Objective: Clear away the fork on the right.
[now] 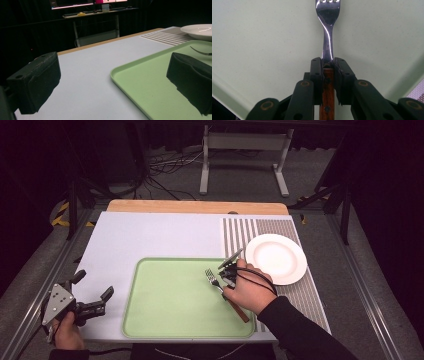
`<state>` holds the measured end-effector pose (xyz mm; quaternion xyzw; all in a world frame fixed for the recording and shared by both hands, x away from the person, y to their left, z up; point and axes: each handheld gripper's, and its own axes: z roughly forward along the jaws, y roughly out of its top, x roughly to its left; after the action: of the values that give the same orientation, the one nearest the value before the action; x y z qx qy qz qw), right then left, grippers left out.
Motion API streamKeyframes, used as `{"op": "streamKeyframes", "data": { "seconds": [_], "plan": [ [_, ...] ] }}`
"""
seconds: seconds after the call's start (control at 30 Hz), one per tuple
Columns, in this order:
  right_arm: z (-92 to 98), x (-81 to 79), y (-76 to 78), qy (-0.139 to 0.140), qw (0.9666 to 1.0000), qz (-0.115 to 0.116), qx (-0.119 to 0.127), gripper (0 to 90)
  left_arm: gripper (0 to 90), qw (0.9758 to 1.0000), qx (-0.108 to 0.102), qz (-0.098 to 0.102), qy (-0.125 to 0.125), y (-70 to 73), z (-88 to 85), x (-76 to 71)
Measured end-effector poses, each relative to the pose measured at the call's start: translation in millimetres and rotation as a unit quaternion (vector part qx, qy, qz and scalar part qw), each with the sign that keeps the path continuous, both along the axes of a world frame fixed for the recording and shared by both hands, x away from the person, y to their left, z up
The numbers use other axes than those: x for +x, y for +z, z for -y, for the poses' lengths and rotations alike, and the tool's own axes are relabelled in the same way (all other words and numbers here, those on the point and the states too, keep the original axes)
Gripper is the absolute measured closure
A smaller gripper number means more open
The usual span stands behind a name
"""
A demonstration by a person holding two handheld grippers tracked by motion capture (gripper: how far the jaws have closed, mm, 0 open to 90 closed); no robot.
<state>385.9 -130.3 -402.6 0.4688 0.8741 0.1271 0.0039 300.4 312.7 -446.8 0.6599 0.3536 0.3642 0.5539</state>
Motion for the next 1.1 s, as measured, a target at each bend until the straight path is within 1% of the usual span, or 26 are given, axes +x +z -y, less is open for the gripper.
{"op": "streamKeyframes", "data": {
  "seconds": [0.47,0.97,1.1],
  "plan": [
    [-1.8,0.0,-7.2,-0.006,0.9998,-0.019,-0.006,77.7,0.0,1.0000,0.000,0.001,0.000,0.1,-0.1,0.0],
    [-1.1,0.4,-8.1,-0.008,0.9996,-0.025,-0.004,77.5,0.0,1.0000,0.001,0.000,0.000,0.2,-0.2,-0.1],
    [-0.9,0.2,-8.6,-0.009,0.9996,-0.025,-0.008,77.3,0.0,1.0000,0.002,0.000,-0.001,0.3,-0.3,-0.2]
  ]
}}
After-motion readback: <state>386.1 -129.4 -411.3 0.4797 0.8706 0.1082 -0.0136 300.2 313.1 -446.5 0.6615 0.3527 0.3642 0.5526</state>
